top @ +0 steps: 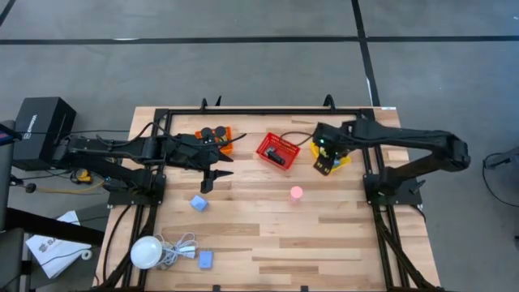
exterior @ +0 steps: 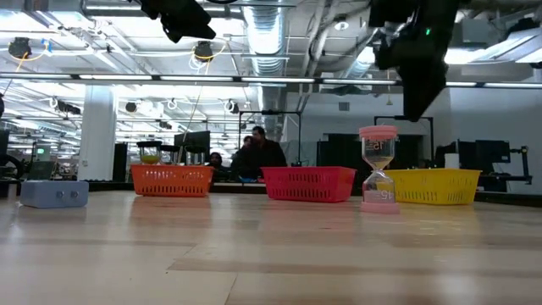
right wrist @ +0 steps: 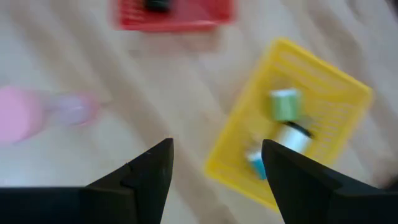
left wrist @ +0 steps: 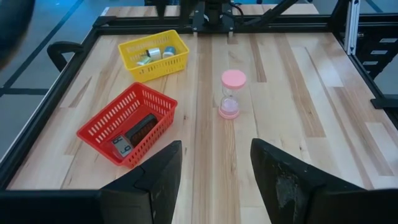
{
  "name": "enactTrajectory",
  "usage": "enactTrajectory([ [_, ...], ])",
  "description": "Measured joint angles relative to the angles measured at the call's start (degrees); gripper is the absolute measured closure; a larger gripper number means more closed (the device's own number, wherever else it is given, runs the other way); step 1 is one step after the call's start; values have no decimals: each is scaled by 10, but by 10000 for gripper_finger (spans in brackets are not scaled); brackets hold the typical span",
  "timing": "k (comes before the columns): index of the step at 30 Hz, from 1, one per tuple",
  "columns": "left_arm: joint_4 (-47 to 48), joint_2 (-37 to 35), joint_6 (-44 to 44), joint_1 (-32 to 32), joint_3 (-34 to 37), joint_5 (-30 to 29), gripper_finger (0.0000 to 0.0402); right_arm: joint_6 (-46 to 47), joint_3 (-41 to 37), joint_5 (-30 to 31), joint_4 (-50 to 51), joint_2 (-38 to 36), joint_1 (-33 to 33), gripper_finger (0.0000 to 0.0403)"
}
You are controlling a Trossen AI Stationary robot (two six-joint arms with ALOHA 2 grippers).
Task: Pick & Place Office items
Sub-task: Put the pink hourglass into the orange bin
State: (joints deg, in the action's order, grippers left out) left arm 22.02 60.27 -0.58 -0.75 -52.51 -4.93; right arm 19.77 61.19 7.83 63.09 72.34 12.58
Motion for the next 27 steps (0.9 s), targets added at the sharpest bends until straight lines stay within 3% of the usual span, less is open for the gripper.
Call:
enactTrajectory([
  [5, 0, 0, 0, 0, 0, 1, 216, 22, 1, -4, -39, -43, -86, 168],
  [13, -4, 0, 38, 0, 5, 2, 216, 28, -53, 2, -214, -88, -230, 168],
  [20, -20, 0, 41, 0, 41, 2, 216, 28, -132, 48, -356, -66, -317, 168],
  [27, -66, 0, 45, 0, 73, 5, 216, 116, -163, 108, -376, -21, -360, 168],
])
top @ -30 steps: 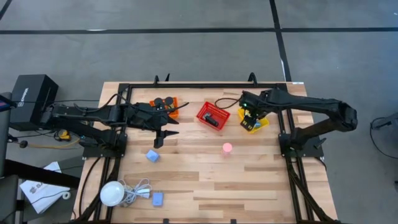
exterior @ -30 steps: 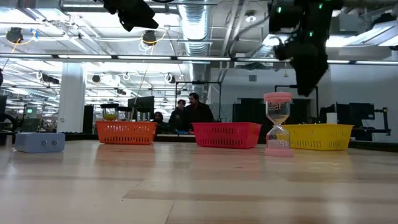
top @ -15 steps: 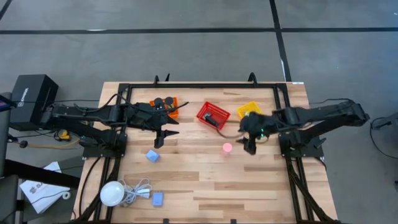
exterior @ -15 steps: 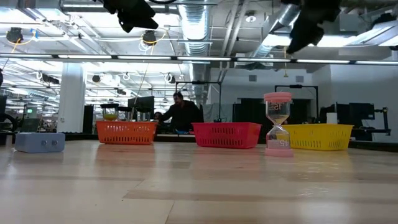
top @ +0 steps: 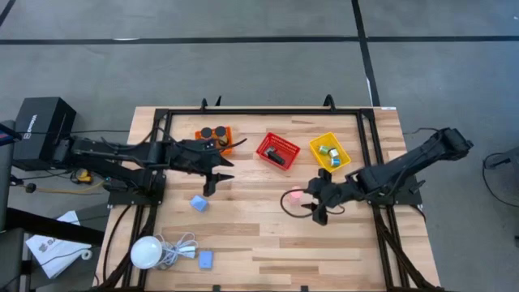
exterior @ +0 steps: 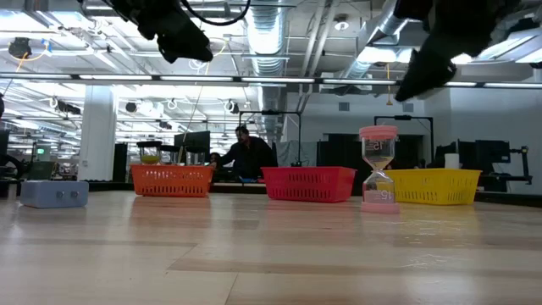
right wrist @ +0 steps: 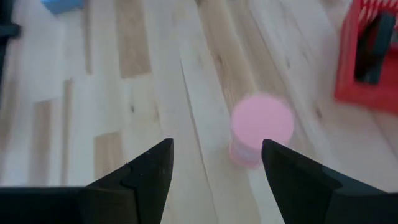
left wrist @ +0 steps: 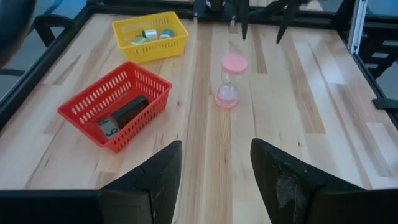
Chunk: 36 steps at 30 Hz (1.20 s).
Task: Pick & Place Office items
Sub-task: Put the pink hourglass into the orange bin
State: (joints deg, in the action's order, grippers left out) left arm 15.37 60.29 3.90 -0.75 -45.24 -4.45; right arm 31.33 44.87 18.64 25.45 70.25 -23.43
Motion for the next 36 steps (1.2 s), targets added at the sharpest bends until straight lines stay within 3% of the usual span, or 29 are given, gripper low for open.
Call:
enactTrajectory([
  [9, -67, 0, 0, 0, 43, 2, 216, 119, -13, 32, 11, 80, -33, 168],
  [21, -87, 0, 0, 0, 56, 2, 216, 174, -13, 74, -5, 231, -11, 168],
  [36, -101, 0, 0, 0, 56, 2, 216, 70, -12, 89, -123, 260, 48, 168],
])
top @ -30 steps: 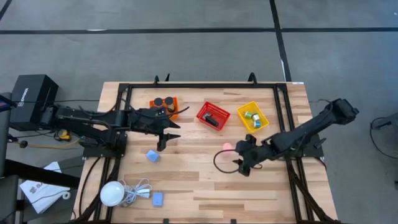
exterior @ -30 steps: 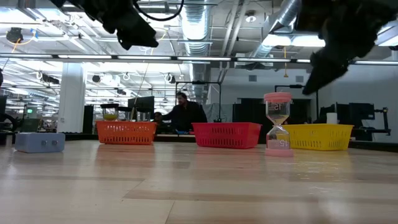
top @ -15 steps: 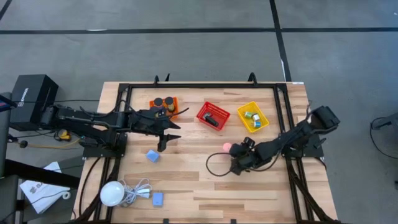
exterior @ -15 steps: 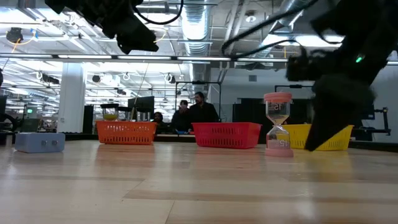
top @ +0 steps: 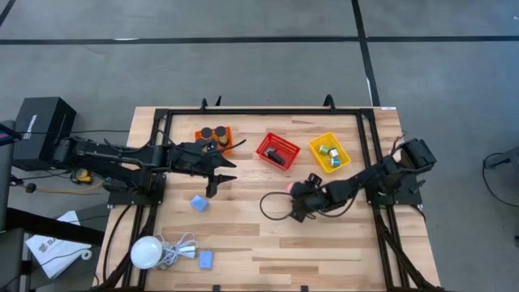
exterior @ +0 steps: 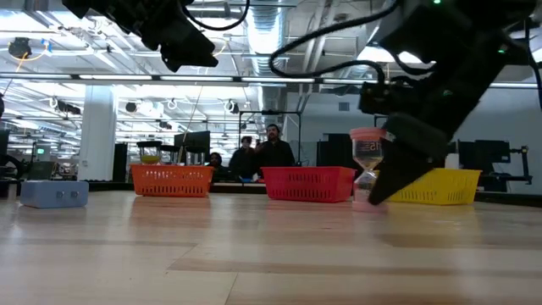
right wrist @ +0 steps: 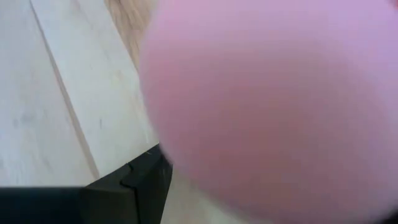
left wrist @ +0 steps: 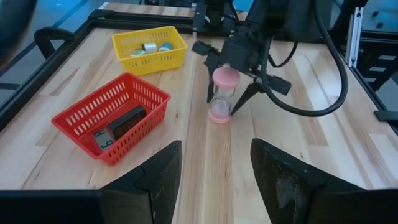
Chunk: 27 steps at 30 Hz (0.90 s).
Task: Pick & Place Office items
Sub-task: Put the pink hourglass into the orange bin
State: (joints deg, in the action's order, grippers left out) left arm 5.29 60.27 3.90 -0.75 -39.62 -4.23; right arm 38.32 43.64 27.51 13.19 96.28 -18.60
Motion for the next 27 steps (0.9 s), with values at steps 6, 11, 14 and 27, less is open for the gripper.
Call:
enactTrajectory([
  [6, -3, 0, 0, 0, 0, 0, 216, -54, 0, -6, -73, 28, 39, 168],
  [11, -4, 0, 0, 0, 0, 0, 216, -95, 1, -30, -150, 61, 63, 168],
  [14, -3, 0, 0, 0, 0, 0, 216, -123, 4, -50, -198, 79, 75, 168],
  [27, -5, 0, 0, 0, 0, 0, 216, -194, 64, -67, -247, 140, 102, 168],
])
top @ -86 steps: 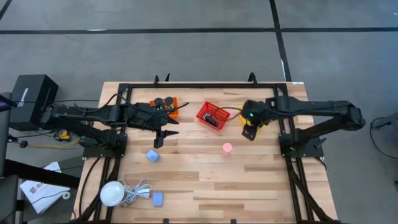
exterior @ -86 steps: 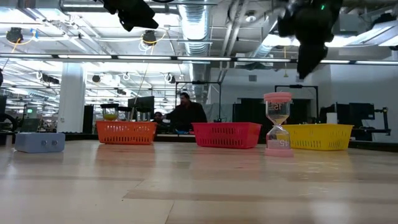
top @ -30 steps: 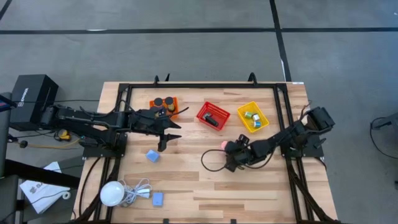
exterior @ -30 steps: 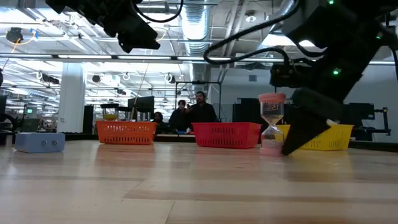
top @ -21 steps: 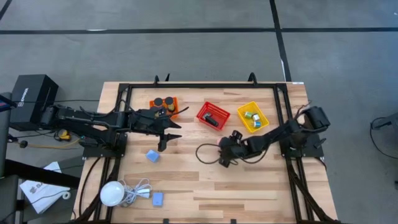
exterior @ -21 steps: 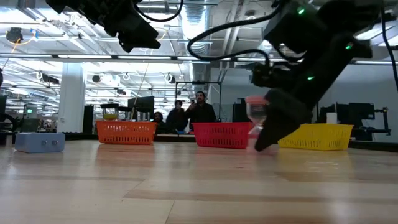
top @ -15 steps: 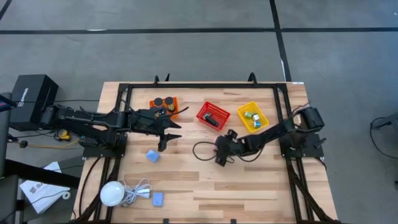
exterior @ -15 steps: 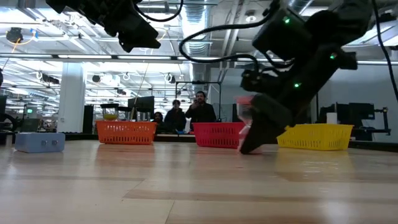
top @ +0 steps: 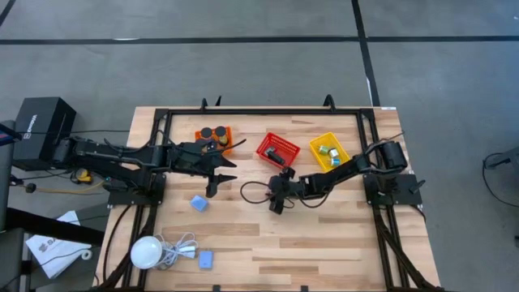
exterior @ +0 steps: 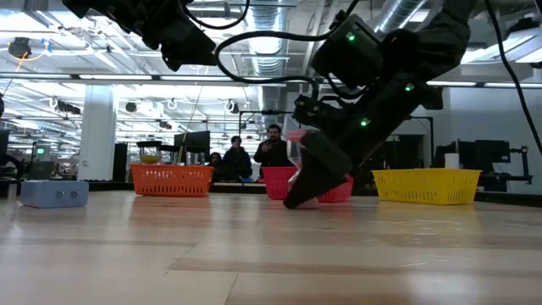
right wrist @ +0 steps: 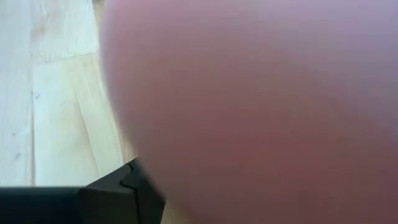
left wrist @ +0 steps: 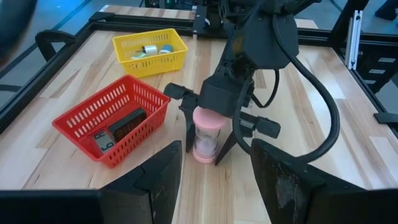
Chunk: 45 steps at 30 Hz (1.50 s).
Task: Pick & Place Office items
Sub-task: Put the pink hourglass into the orange bin
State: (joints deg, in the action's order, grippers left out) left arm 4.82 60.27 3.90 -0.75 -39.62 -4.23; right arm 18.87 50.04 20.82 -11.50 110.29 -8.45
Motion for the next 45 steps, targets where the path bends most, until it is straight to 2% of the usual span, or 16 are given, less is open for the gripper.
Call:
enactTrajectory([
  [13, 0, 0, 1, 0, 0, 0, 216, -29, 7, 0, 2, 1, 0, 168],
  [18, -3, 0, 42, -1, 1, 0, 216, -29, 7, 0, 3, 0, 0, 168],
  [27, -32, 0, 56, -16, 48, 0, 216, -30, 7, 0, -9, 0, -2, 168],
  [34, -46, 0, 61, -21, 57, 0, 216, -28, 7, -4, 2, 0, -2, 168],
  [39, -54, 0, 84, -22, 57, 0, 216, -19, 7, -16, 49, -24, -7, 168],
  [45, -88, 20, 88, -37, 56, 0, 216, -19, 7, -15, 120, -91, -22, 168],
])
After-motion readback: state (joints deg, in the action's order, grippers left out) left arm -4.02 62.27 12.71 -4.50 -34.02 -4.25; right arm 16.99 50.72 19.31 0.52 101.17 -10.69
